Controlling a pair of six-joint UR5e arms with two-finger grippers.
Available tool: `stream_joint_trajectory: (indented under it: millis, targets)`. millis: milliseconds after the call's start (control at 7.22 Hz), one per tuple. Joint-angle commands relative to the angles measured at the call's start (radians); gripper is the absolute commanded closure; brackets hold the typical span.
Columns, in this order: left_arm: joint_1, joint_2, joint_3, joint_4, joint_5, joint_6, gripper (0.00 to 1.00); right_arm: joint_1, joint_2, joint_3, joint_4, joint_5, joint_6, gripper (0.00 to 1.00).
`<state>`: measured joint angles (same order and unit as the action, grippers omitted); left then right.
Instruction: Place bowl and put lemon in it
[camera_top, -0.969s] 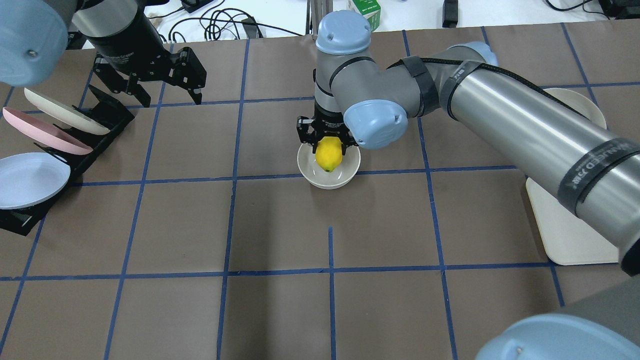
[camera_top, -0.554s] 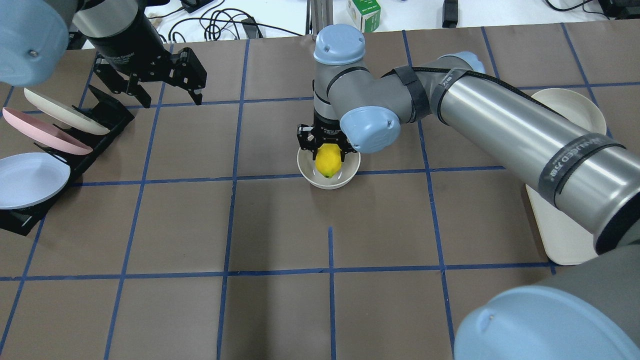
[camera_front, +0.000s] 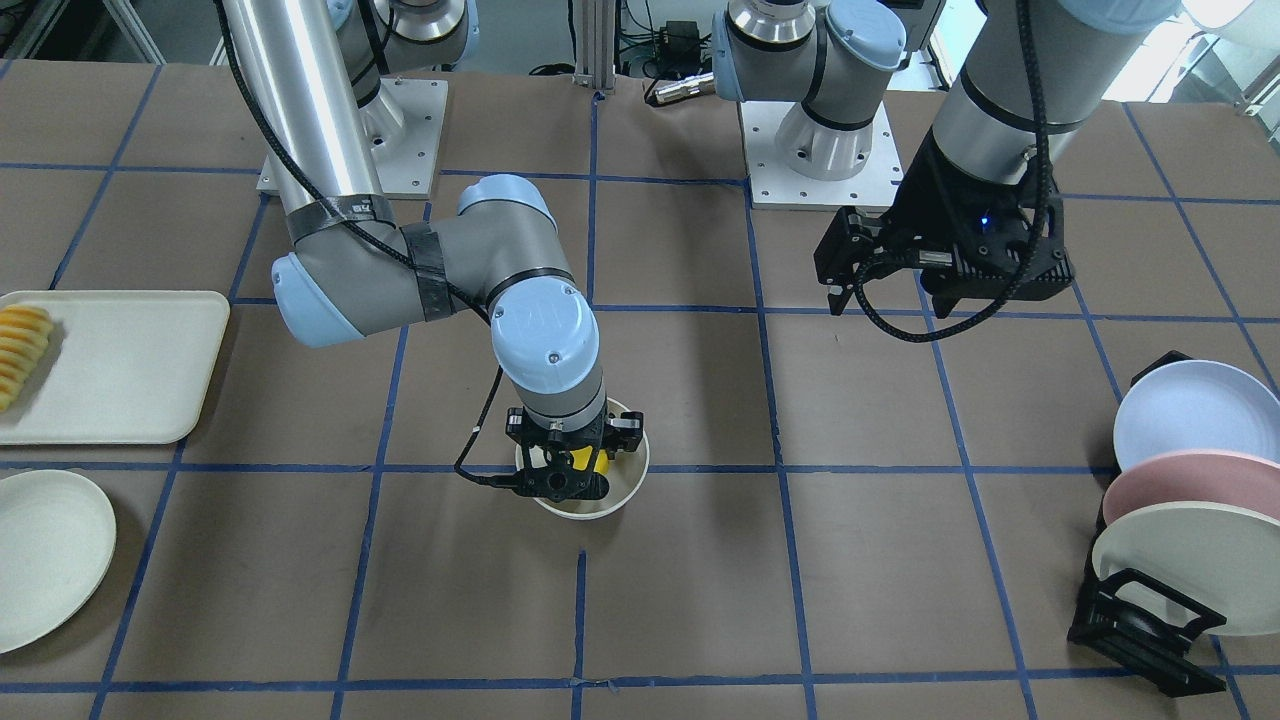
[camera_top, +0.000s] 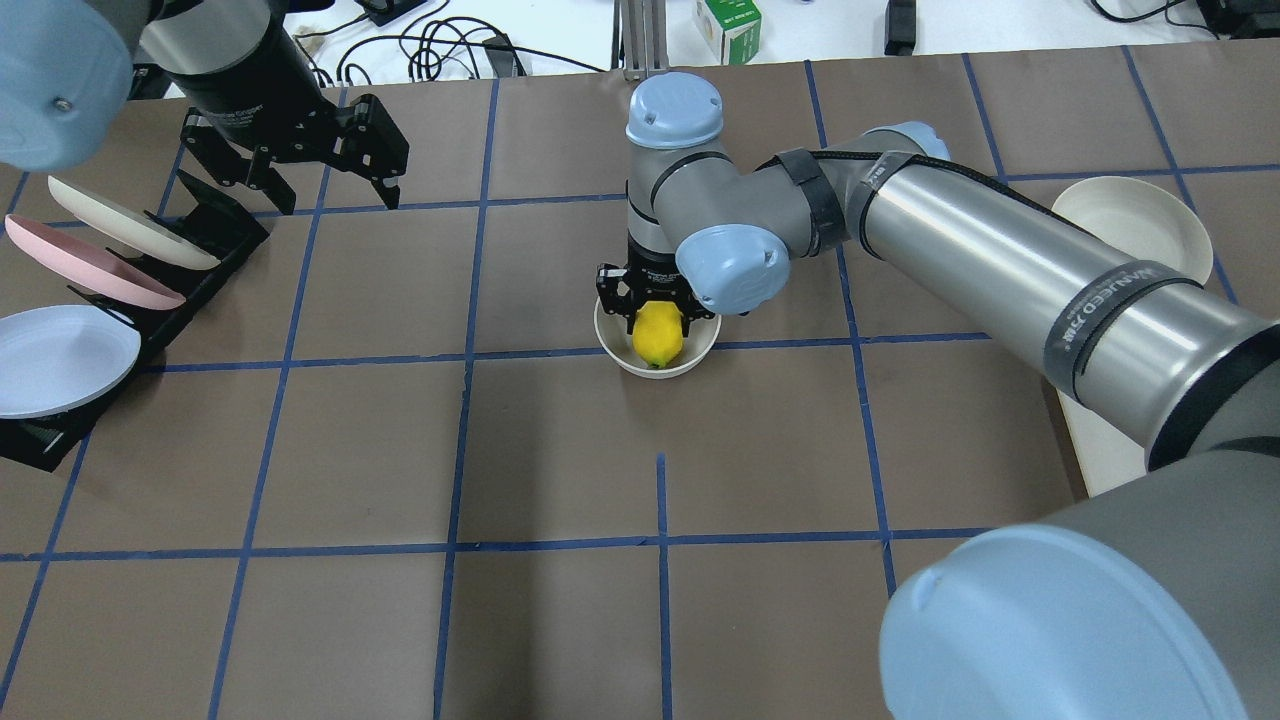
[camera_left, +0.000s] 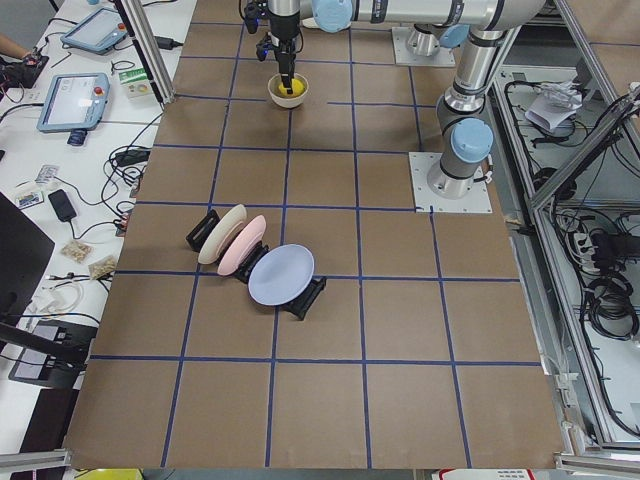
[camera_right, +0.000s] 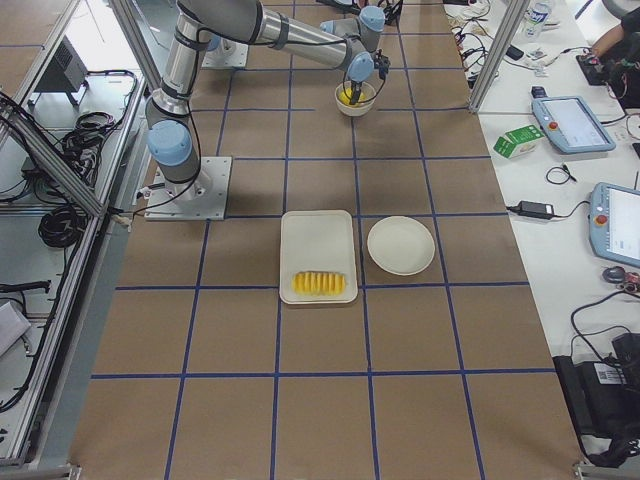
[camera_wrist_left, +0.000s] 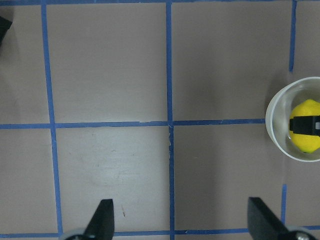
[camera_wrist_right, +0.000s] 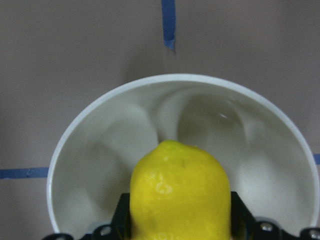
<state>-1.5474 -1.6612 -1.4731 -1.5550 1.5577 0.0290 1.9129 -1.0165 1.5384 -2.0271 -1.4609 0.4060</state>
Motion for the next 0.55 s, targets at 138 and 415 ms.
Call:
stream_joint_trajectory:
  millis: [138,415]
  targets:
    - [-0.002,0.003,-0.009,-0.001,0.002,0.0,0.05,-0.006,-0.008,-0.012,-0.004,0.001,-0.001,0.0]
    - [0.0,0.003,-0.01,0.0,0.004,0.0,0.04,-0.034,-0.074,-0.015,0.013,-0.004,0.0,0.0]
